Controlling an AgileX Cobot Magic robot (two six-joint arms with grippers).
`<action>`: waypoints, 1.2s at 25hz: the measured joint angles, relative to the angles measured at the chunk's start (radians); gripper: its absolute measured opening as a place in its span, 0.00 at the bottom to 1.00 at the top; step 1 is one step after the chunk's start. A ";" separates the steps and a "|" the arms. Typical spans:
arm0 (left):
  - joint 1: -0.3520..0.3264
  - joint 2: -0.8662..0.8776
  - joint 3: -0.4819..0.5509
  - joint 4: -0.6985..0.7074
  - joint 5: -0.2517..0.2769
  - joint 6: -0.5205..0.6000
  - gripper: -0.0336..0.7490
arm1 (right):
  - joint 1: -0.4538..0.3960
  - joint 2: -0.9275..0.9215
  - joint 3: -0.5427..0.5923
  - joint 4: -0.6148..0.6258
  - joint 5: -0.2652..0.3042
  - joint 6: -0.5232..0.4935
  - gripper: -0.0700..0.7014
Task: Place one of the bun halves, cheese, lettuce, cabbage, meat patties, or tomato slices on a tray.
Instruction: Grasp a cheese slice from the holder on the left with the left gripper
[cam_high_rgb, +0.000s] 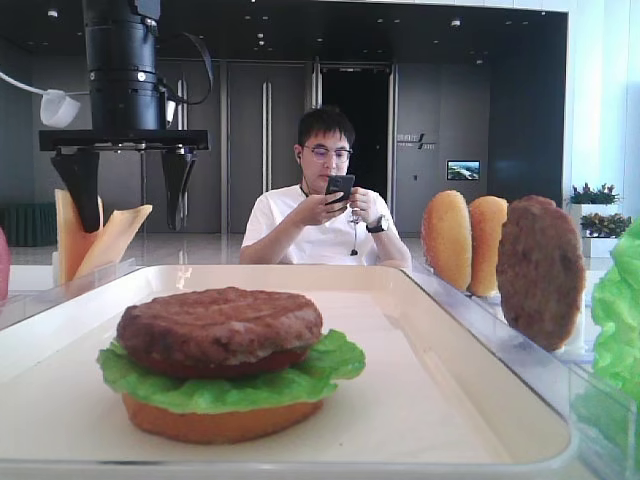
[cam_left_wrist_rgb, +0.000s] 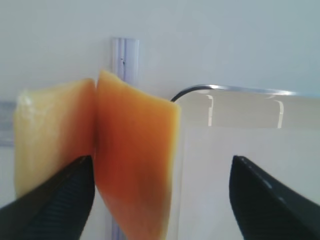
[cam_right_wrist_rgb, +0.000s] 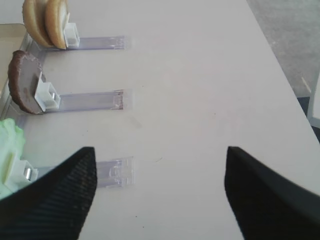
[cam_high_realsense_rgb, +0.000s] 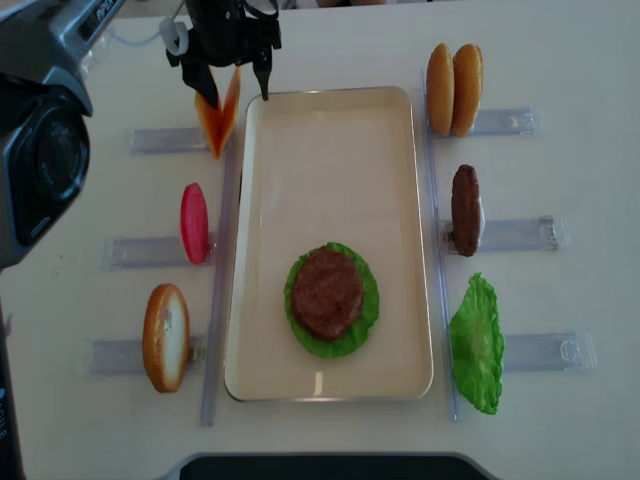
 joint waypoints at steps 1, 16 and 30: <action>0.000 0.000 0.000 0.003 0.000 0.000 0.86 | 0.000 0.000 0.000 0.000 0.000 0.000 0.78; 0.000 0.001 0.000 0.009 0.000 0.001 0.70 | 0.000 0.000 0.000 0.000 0.000 0.000 0.78; 0.000 0.001 0.000 0.009 0.000 0.005 0.47 | 0.000 0.000 0.000 0.000 0.000 0.000 0.78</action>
